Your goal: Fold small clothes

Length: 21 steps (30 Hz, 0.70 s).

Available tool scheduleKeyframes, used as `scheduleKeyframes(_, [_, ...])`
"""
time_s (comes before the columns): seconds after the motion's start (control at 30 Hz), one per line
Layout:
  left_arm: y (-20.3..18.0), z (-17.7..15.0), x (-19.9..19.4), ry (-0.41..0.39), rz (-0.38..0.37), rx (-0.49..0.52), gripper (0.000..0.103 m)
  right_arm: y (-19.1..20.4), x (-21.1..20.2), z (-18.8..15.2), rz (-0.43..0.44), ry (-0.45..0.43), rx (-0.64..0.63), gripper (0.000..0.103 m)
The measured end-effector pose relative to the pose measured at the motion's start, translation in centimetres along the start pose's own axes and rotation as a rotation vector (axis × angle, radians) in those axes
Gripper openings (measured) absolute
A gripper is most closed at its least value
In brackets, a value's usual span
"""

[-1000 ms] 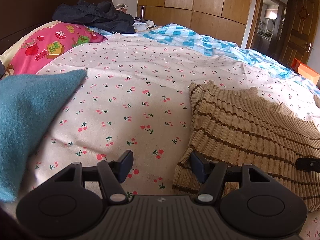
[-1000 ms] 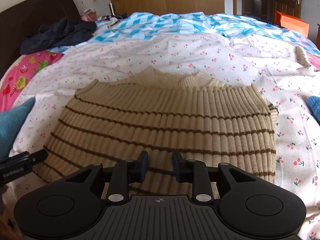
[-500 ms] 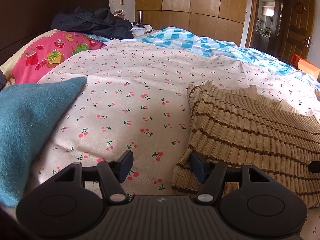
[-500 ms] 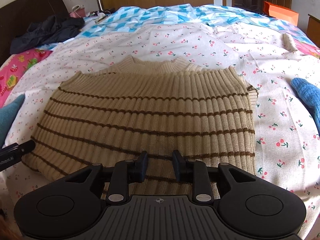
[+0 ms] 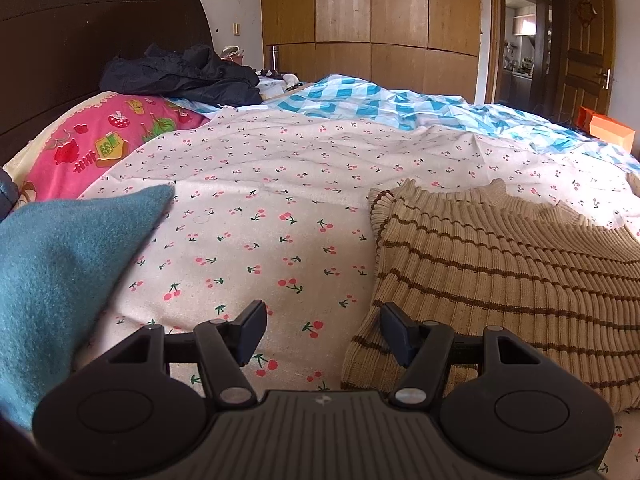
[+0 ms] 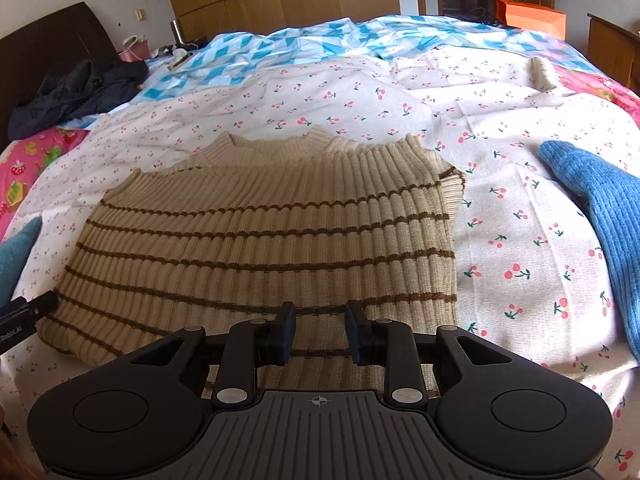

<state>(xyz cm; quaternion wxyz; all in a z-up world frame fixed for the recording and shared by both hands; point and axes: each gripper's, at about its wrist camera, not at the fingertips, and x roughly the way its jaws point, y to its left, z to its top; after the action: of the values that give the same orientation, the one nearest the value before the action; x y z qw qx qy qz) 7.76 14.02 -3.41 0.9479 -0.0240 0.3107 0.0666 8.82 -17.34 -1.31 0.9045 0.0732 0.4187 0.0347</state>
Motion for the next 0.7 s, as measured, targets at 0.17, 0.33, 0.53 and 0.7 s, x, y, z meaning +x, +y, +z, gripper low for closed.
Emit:
scheduleKeyframes(0.17, [0.1, 0.0, -0.6, -0.028, -0.002, -0.01, 0.067, -1.8, -1.1, -0.1, -0.009, -0.028, 0.045, 0.028])
scheduleKeyframes(0.33, [-1.0, -0.2, -1.8, -0.064, -0.012, 0.041, 0.067, -4.6, -1.9, -0.4, -0.026, -0.057, 0.125, 0.031])
scheduleKeyframes(0.53, [-4.6, -0.5, -4.8, -0.1, -0.108, 0.14, 0.067, -8.1, -1.2, -0.4, -0.017, -0.067, 0.234, 0.031])
scheduleKeyframes(0.7, [-9.7, -1.7, -6.7, -0.086, -0.236, 0.265, 0.067, -10.3, -0.1, -1.0, 0.029, -0.081, 0.325, 0.031])
